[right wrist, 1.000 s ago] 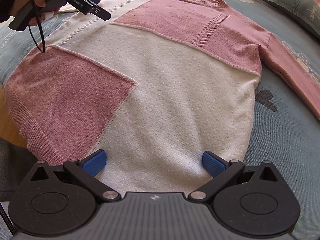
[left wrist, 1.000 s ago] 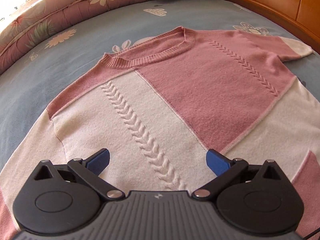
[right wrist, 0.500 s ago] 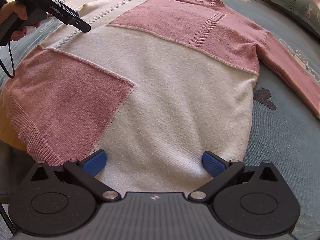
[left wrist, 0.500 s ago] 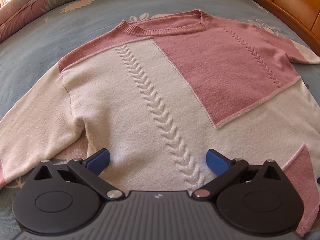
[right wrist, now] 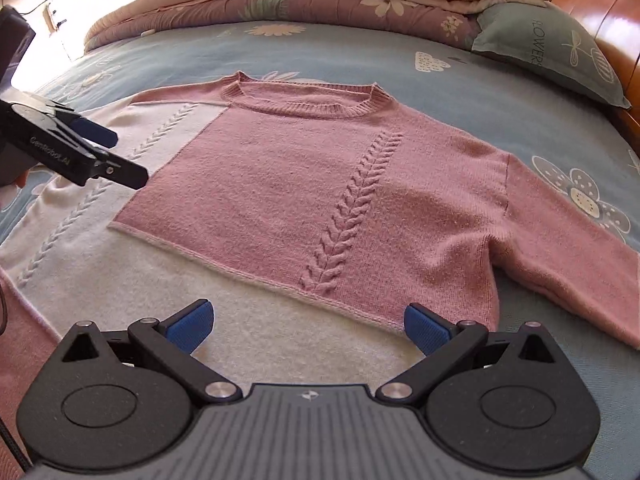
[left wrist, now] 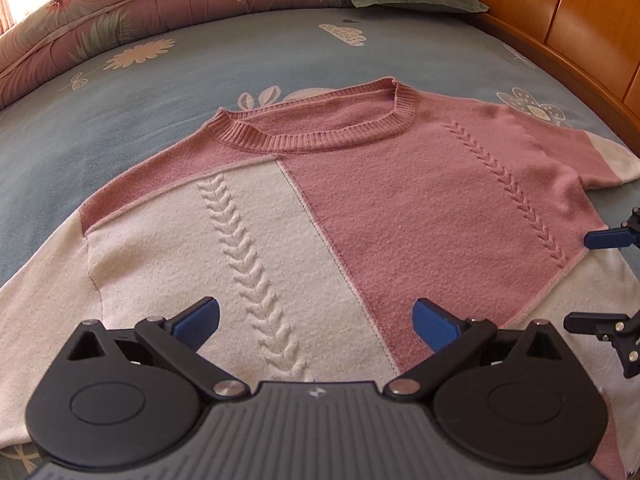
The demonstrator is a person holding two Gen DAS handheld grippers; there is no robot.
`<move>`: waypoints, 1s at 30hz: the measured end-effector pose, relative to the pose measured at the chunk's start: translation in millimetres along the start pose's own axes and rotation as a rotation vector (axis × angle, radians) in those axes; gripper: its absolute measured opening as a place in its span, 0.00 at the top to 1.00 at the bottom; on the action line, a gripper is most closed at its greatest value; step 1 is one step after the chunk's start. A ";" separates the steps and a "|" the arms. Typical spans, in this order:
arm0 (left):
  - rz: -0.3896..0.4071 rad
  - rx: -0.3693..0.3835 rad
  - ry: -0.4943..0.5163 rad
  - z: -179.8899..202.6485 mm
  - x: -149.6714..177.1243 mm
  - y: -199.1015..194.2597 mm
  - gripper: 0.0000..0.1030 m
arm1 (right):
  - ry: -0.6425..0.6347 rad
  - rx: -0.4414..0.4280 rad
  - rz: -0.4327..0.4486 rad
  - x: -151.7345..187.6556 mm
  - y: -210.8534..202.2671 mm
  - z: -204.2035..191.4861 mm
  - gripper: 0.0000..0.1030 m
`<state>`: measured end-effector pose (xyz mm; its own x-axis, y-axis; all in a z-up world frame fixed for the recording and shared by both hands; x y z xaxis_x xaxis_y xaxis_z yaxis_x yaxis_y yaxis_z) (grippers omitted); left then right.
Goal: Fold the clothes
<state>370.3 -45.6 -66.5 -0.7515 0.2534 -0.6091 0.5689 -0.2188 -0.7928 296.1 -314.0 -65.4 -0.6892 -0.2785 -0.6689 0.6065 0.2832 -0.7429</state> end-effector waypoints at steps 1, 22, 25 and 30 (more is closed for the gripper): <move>-0.020 -0.009 -0.004 -2.4 4.6 1.2 0.01 | 0.021 0.019 -0.004 2.6 1.6 6.7 0.00; -0.057 -0.029 -0.066 -15.3 15.7 3.4 0.01 | 0.123 0.167 0.047 -30.1 26.4 30.5 0.00; -0.053 -0.033 -0.069 -15.0 15.5 3.6 0.01 | 0.110 0.199 0.031 -35.8 15.8 21.4 0.00; -0.057 -0.024 -0.067 -17.1 14.6 3.5 0.01 | 0.162 0.191 0.005 -30.5 17.4 20.1 0.00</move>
<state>367.1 -26.5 -78.5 -0.8032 0.2009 -0.5608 0.5317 -0.1825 -0.8270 335.7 -319.1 -58.5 -0.7312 -0.1229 -0.6710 0.6634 0.1015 -0.7414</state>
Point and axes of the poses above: each gripper's, at about its wrist camera, not at the fingertips, and y roughly the way its jaws point, z to its right, x to its underside, the point moved 2 cm from there along y, roughly the way its jaws point, and after that the axes turned 4 degrees about z, right-handed, at the moved point
